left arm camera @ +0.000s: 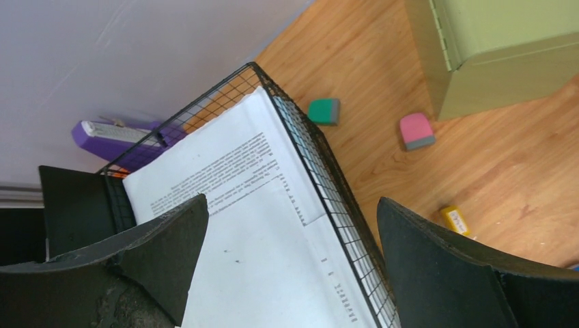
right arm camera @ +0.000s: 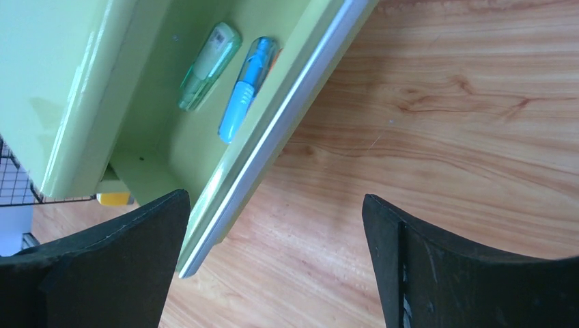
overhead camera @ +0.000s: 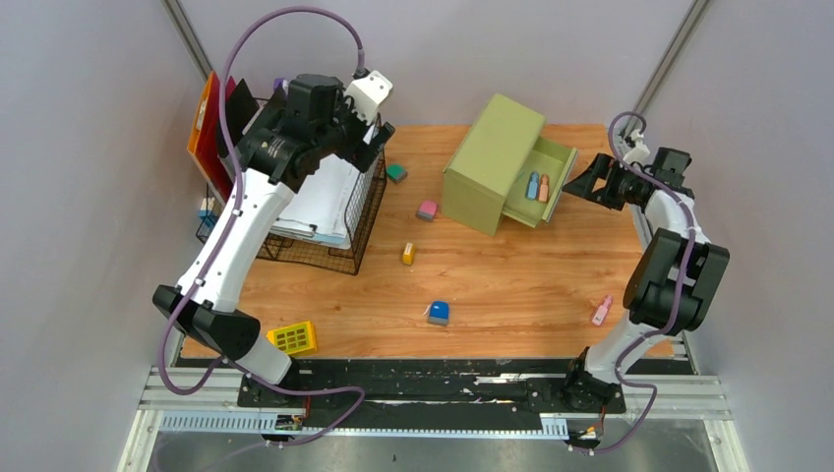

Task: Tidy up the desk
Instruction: Pick up the stationery from the corner of the board.

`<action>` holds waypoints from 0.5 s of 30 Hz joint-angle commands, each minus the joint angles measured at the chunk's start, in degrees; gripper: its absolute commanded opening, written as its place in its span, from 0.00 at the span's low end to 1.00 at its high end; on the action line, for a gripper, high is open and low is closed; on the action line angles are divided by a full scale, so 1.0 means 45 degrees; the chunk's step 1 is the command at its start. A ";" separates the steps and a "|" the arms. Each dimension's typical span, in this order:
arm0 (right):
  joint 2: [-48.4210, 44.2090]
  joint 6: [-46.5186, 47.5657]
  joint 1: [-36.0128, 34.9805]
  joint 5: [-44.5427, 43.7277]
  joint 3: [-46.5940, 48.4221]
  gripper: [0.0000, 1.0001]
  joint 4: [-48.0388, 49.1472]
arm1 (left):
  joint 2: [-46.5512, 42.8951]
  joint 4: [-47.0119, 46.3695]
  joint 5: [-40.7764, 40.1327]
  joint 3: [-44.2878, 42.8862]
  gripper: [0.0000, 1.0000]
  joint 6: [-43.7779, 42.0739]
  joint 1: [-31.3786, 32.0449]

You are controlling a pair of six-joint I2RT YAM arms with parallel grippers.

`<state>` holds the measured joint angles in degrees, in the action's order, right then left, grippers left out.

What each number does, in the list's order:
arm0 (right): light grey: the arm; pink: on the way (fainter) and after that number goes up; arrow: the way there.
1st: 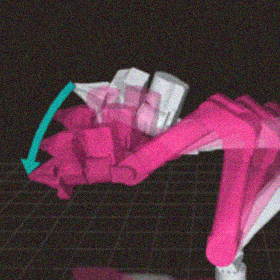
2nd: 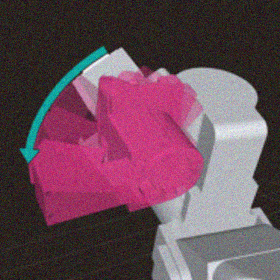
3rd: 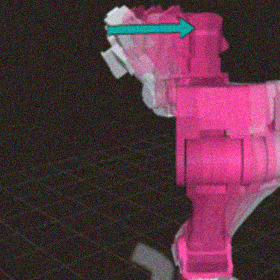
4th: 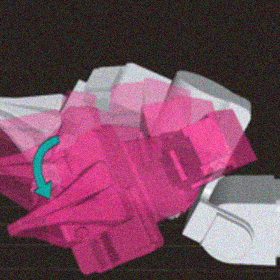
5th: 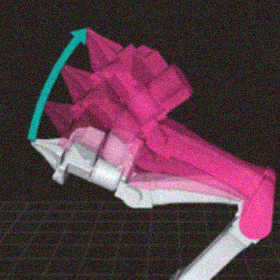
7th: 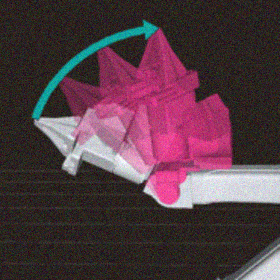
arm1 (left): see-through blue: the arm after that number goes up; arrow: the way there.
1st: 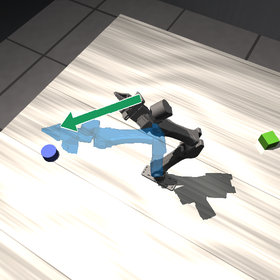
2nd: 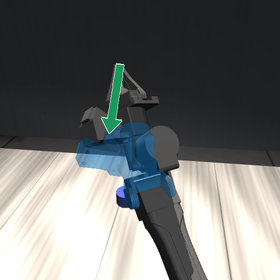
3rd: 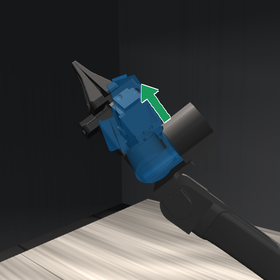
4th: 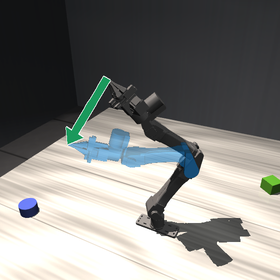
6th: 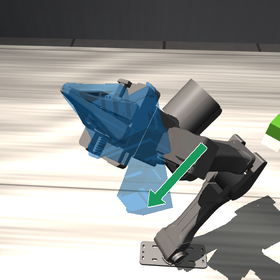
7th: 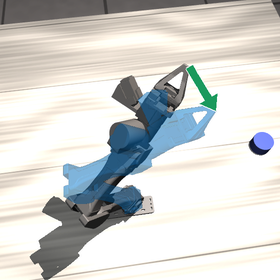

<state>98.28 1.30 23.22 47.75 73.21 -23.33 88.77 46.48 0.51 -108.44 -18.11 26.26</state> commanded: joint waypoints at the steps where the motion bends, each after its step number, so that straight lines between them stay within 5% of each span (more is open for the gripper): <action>1: 0.1119 -0.0932 -0.0120 0.0825 0.0913 1.00 0.1273 | -0.0207 0.0209 -0.1135 0.0352 1.00 -0.1531 0.0010; 8: 0.0302 0.0819 0.0250 0.0411 0.0707 1.00 0.0141 | 0.0170 0.0441 -0.1376 0.0708 1.00 -0.1994 -0.0152; 15: -0.3064 0.5765 0.0727 -0.5295 -0.0906 1.00 -0.3247 | 0.0142 0.0346 -0.1363 0.0402 1.00 -0.2248 -0.0152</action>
<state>93.80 12.43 24.86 39.16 72.36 -29.12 90.28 48.82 -5.10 -104.36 -26.17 25.76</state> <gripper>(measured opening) 0.997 0.999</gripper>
